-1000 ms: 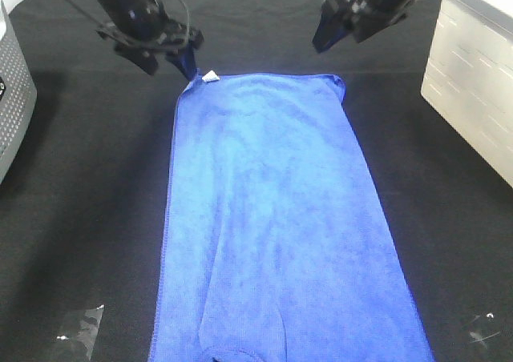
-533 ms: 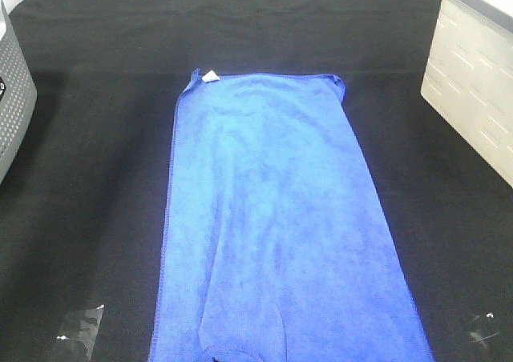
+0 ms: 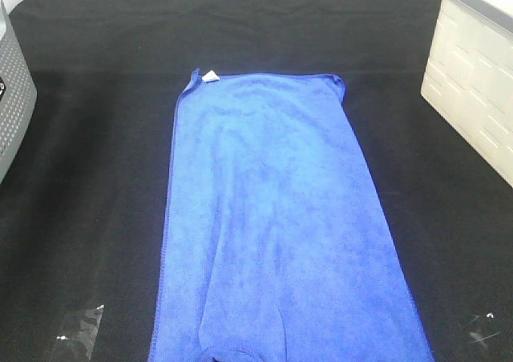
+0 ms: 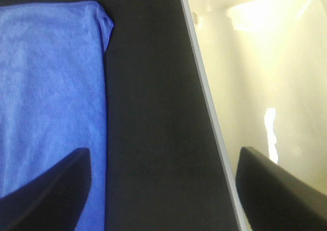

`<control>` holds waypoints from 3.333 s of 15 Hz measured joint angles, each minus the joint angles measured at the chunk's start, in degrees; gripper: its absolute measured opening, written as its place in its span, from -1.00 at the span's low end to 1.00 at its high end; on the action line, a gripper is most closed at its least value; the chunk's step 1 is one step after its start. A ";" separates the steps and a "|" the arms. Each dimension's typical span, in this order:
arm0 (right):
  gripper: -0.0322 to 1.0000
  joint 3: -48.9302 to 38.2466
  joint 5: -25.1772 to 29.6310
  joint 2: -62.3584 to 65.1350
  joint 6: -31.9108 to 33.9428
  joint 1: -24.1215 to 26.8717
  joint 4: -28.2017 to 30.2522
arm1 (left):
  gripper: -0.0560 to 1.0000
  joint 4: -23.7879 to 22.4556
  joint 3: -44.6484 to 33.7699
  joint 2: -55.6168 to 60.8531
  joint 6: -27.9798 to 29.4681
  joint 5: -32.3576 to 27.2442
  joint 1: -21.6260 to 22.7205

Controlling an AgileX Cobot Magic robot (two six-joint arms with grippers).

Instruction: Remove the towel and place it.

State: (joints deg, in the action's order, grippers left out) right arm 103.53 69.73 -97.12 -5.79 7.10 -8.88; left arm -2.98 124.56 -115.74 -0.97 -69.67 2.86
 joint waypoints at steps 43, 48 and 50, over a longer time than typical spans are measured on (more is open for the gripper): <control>0.51 -74.83 0.40 97.35 -4.24 -1.49 0.11 | 0.37 2.52 -95.80 116.08 0.06 9.00 0.00; 0.51 -76.15 -2.81 97.35 -4.24 -1.49 0.06 | 0.37 2.98 -95.91 116.08 -0.06 9.51 0.00; 0.51 -77.12 -5.27 97.35 -4.24 -1.49 0.06 | 0.37 2.98 -95.91 116.08 -0.11 9.51 0.00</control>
State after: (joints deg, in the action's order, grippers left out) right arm 26.41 64.46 0.23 -10.03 5.61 -8.82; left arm 0.00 28.65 0.34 -1.09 -60.16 2.86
